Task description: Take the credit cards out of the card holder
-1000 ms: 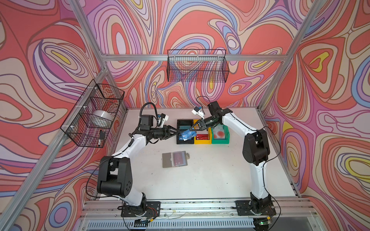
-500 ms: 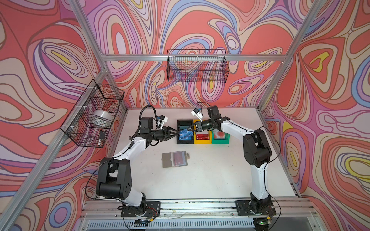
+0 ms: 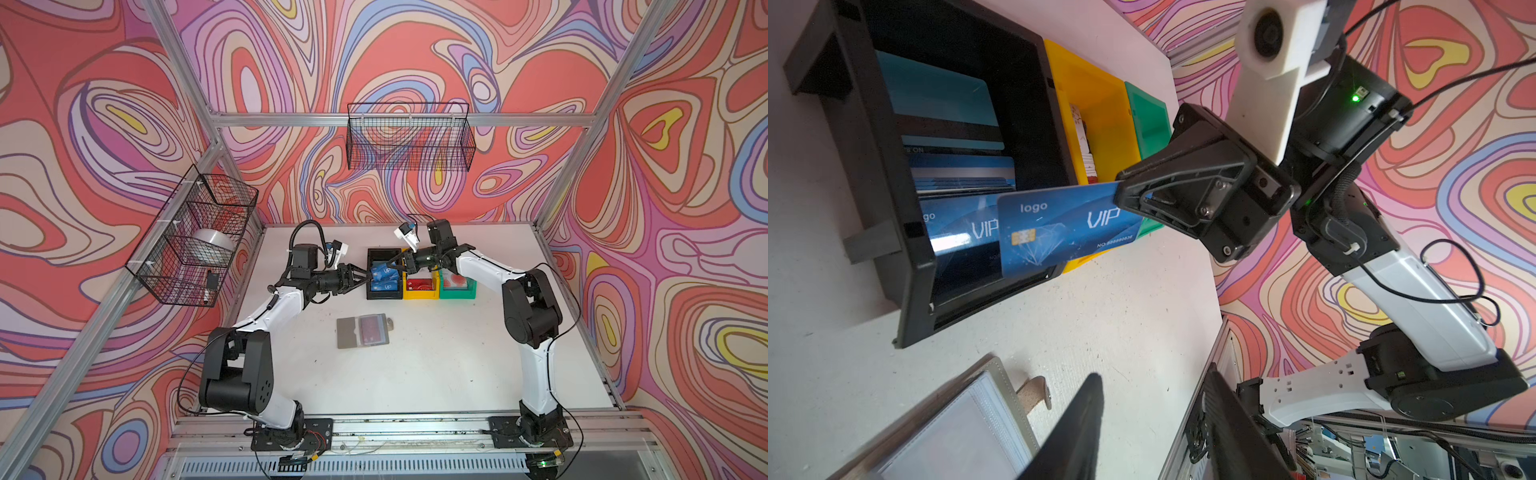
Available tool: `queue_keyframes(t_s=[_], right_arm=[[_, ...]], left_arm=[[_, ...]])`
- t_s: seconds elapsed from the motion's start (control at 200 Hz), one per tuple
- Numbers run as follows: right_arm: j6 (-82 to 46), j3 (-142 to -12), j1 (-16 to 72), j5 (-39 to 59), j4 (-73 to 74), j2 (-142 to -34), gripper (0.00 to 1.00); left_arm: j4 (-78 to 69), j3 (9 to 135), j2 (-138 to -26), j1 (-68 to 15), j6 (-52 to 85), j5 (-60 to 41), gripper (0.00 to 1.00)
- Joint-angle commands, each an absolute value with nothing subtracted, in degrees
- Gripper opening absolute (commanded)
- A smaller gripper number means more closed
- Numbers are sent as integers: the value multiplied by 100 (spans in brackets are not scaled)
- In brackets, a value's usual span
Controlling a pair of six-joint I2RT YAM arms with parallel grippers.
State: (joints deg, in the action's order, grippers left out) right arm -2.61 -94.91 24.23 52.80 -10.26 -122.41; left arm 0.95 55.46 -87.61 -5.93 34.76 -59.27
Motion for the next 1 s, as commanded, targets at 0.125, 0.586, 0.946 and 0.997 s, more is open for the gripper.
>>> queue_keyframes(t_s=[0.125, 0.586, 0.946, 0.997], right_arm=[[276, -9781, 2536, 4790, -1501, -12505, 0], [575, -10283, 2747, 4339, -2007, -12894, 0], [688, -10191, 2760, 4170, -2111, -12720, 0], [673, -10202, 2760, 4196, -2101, -12717, 0]], left_arm=[[-71, 5502, -8665, -588, 3508, -5930, 44], [-79, 5528, -8744, -580, 3488, -5995, 44], [-222, 5520, -8826, -571, 3568, -6038, 43], [-226, 5511, -8825, -571, 3576, -6047, 43]])
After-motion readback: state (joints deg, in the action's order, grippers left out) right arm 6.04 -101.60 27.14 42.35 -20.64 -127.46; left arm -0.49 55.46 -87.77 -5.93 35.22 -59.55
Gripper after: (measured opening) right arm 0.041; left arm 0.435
